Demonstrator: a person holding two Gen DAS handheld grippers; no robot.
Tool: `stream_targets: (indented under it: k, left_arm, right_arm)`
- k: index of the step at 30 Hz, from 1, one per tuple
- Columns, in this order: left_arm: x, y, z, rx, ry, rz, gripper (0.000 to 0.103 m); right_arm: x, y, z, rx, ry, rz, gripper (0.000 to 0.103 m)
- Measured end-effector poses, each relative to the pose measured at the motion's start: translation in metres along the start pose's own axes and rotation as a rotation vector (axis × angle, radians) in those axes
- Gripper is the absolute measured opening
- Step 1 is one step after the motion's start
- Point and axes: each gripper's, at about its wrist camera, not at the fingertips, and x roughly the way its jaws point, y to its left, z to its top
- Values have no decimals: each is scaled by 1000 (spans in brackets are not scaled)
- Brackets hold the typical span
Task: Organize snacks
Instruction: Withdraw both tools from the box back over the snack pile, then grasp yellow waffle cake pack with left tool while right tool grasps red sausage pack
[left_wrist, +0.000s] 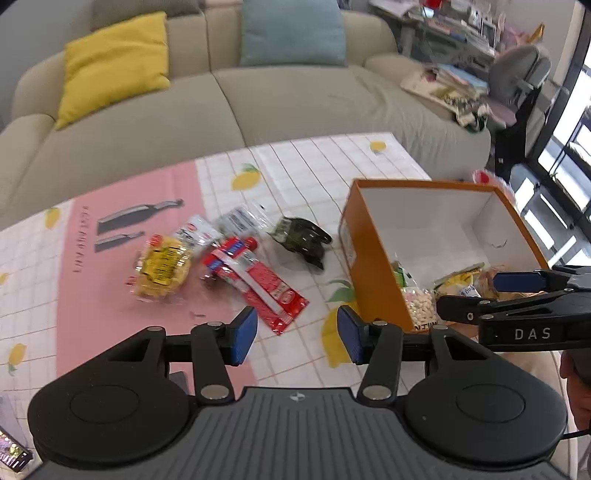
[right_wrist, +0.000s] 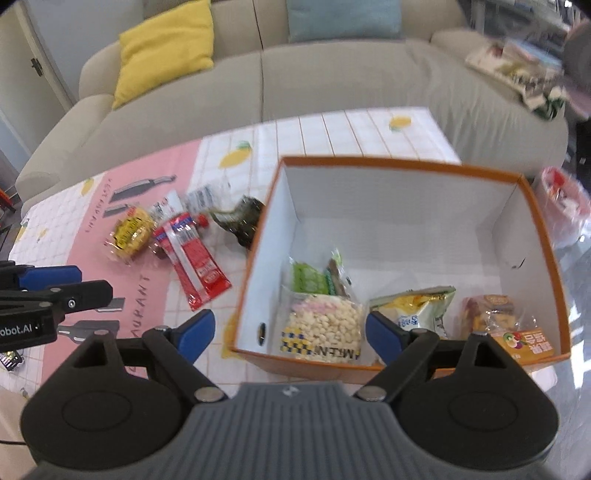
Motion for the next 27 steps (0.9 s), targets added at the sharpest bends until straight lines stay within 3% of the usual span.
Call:
stream_targets:
  k: [5, 13, 25, 27]
  left_arm:
    - [-21, 20, -17, -35, -64, 11, 60]
    - [-32, 53, -43, -89, -126, 18, 60]
    - [5, 105, -69, -125, -91, 54, 61]
    - [12, 110, -66, -112, -93, 61, 68]
  right_arm:
    - [-18, 24, -11, -10, -73, -2, 87]
    - [-29, 78, -39, -61, -265, 15, 86]
    - [18, 135, -54, -241, -291, 56, 77]
    - [32, 141, -50, -269, -281, 60, 77]
